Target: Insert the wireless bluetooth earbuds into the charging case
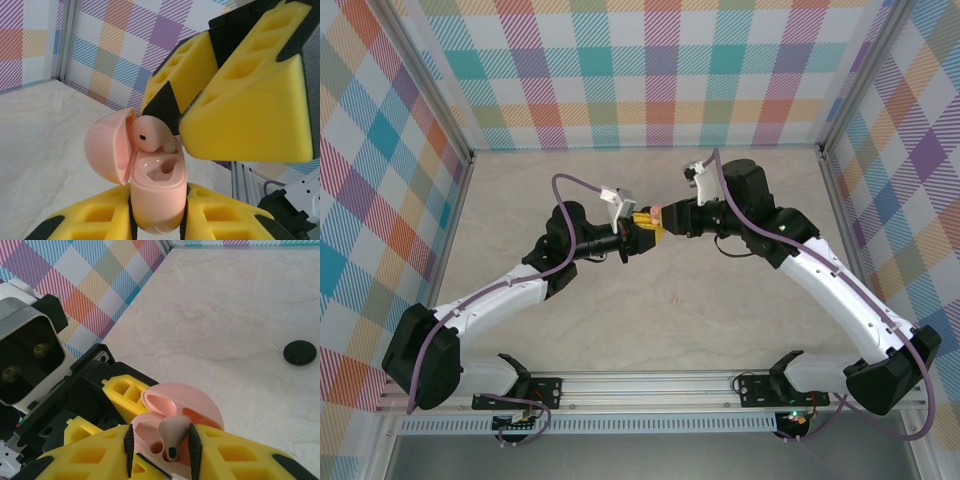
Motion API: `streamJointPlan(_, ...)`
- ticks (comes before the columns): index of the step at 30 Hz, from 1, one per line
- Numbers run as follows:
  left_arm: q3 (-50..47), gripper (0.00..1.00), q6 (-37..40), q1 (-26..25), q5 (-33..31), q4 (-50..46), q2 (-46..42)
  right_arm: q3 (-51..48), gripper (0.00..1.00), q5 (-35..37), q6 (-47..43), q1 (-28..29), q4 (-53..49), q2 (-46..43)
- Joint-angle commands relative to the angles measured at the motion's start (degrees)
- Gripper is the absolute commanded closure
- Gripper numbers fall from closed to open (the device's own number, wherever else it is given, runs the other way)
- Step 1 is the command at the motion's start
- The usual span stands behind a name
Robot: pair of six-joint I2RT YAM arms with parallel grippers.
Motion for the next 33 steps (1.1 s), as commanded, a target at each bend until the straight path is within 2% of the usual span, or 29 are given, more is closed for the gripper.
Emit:
streamJointPlan(1,2.3,0.75,0.3,-0.8,0.6,1.4,-0.4,0.6,0.62,-1.4,-1.1,0.4,-0.9,0.0)
streamJointPlan(8,2.5,0.75,1.7,-0.9,0.2,-0.5,-0.7,1.6,0.48,1.7,-1.5,0.5,-2.4,-0.9)
streamJointPlan(17,2.6,0.75,2.6,-0.9,-1.1,-1.8,-1.1,2.1,0.45,4.3,-1.5,0.6,-3.8,-2.6)
streamJointPlan(20,2.3,0.75,2.8,-0.9,-2.5,-2.4,-1.6,1.2,0.43,8.4,-0.9,0.6,-4.6,-4.0)
streamJointPlan(27,1.7,0.75,4.2,-0.8,-3.5,-4.7,-3.5,0.2,0.42,28.9,3.2,0.5,-13.9,-7.3)
streamJointPlan(29,1.6,0.75,4.6,-0.9,-3.5,-5.1,-4.1,-1.1,0.41,31.5,4.4,0.2,-15.8,-7.9)
streamJointPlan(33,1.7,0.75,4.9,-0.8,-3.1,-5.6,-4.8,-3.7,0.41,30.4,7.1,-0.6,-19.2,-6.2)
